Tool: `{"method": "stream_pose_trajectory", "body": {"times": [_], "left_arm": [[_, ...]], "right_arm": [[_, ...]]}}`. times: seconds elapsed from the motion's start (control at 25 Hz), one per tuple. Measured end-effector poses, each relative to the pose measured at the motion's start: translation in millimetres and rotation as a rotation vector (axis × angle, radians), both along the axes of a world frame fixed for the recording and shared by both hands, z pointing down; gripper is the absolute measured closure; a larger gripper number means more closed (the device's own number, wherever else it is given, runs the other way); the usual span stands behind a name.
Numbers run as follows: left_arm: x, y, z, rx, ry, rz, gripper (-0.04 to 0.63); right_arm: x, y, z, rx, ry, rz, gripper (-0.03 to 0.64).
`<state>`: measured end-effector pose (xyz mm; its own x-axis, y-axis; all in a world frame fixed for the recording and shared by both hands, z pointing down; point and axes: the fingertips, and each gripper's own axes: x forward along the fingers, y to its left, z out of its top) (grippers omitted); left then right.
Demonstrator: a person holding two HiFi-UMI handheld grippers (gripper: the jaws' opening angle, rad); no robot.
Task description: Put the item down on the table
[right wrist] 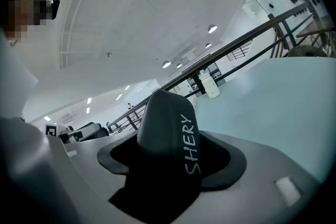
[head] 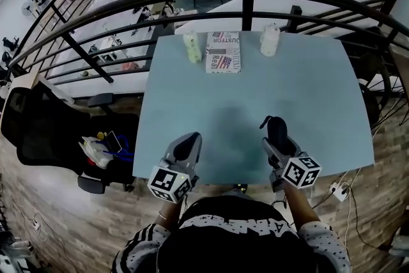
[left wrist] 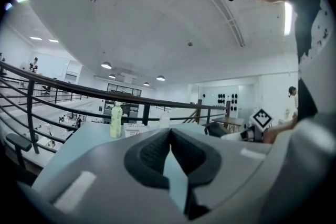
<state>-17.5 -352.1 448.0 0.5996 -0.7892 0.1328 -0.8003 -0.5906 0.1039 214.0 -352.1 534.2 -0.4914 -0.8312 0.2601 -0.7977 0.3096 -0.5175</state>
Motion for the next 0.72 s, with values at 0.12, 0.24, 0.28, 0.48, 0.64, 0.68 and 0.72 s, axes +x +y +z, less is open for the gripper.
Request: {"method": "stream_pose_trajectory", "body": {"times": [0.12,0.24,0.28,0.48,0.64,0.68,0.72], "left_arm": [[8,-5,-1,0.007,-0.002,-0.012,0.595],[16,-10,0,0.011,-0.003,-0.020,0.595],[18,-13,0,0.013,-0.004,-0.025,0.595],[26,-19,2,0.016,-0.009,-0.049,0.595],[30,-20,6,0.007,-0.019,-0.062,0.595],[31,-20,6,0.007,-0.020,-0.066,0.595],[31,-20,6,0.007,-0.023,-0.071,0.595]], "right_arm": [[9,-7,8,-0.011,0.036,-0.016,0.273],[18,-15,22,-0.027,0.080,-0.032,0.273],[21,-18,26,-0.034,0.094,-0.038,0.273],[33,-26,45,-0.068,0.163,-0.069,0.273],[39,-33,59,-0.083,0.231,-0.097,0.273],[41,-35,63,-0.088,0.246,-0.101,0.273],[43,-36,66,-0.093,0.259,-0.104,0.273]]}}
